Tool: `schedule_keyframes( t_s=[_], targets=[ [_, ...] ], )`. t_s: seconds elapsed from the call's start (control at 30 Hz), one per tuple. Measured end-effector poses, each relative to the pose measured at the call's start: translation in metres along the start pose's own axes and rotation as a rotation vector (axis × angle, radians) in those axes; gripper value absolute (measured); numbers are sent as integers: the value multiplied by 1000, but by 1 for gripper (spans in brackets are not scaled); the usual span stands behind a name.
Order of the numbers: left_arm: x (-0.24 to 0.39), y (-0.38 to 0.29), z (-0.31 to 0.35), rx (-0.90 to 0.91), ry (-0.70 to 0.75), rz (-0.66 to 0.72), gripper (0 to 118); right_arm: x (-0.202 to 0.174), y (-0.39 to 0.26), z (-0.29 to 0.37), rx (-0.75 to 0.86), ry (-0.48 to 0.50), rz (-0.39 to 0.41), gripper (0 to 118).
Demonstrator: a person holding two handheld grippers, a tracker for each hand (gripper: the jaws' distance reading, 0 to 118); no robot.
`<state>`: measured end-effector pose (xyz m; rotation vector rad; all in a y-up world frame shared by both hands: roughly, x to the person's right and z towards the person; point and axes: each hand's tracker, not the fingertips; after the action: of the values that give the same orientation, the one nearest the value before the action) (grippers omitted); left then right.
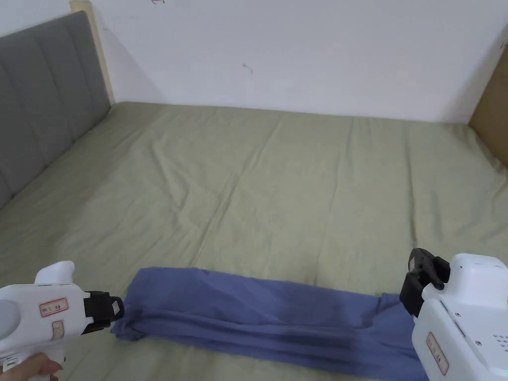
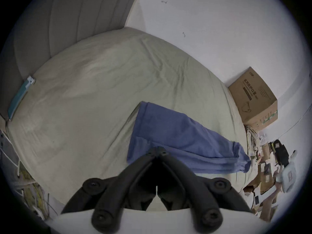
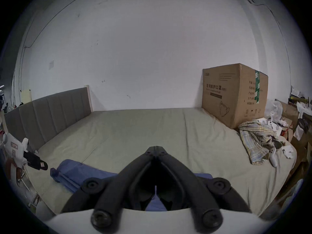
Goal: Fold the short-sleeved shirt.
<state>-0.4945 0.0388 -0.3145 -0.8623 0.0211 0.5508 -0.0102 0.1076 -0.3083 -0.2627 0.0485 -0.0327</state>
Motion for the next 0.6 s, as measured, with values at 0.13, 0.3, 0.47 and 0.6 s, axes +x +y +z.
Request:
schedule_keyframes(
  t_s=[0.13,0.3,0.47,0.6],
  targets=[
    [-17,8,-17,-64,-74,53,2,-12,2,-10,10,-17,25,0],
    [-42,16,-39,-88,-172,206,91,-25,3,-24,4,-27,27,0],
    [-49,20,-59,-119,-295,325,96,-29,0,-37,-24,-37,30,0],
    [-46,13,-84,-170,-334,358,96,-26,-3,-45,-52,-35,1,0]
  ],
)
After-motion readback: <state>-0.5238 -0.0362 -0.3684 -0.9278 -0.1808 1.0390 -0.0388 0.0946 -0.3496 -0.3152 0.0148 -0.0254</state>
